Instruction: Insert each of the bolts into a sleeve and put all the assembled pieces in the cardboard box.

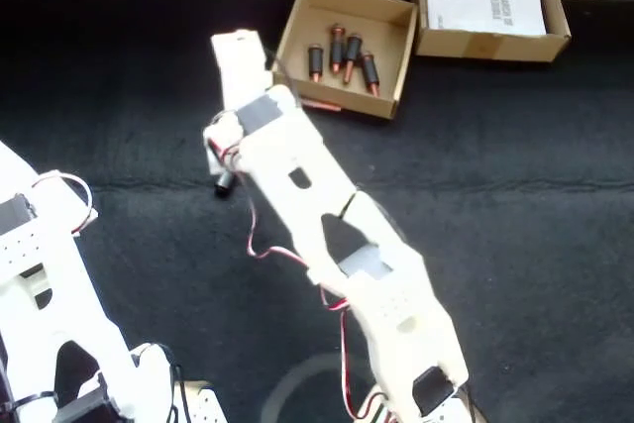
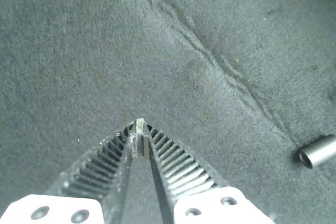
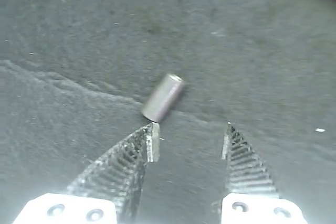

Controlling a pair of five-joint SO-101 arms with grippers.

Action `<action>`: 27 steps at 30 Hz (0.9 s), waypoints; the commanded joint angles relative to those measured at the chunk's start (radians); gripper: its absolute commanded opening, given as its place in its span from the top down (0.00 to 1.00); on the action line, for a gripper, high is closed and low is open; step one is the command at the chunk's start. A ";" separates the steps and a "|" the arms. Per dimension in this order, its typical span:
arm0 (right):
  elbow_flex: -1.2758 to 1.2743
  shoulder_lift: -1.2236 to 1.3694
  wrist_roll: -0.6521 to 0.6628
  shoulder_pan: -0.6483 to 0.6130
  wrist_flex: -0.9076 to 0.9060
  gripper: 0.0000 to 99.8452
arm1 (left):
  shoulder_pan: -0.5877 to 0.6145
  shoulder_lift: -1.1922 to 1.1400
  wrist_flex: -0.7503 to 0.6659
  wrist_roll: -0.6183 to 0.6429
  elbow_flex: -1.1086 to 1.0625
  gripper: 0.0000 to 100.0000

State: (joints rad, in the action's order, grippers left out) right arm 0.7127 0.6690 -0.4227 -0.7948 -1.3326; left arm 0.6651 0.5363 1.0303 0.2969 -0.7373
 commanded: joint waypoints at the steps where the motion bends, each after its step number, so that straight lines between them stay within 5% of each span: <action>1: -0.001 0.019 -0.057 -0.031 0.044 0.81 | 0.005 0.001 0.005 0.009 -0.002 0.99; 27: 0.022 0.239 -0.074 -0.002 0.315 0.81 | 0.110 -0.001 0.003 0.003 -0.067 0.99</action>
State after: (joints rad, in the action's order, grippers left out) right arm 0.7112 0.8991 -0.4948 -0.8393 -1.0257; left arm 0.7526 0.5363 1.0303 0.2969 -0.8063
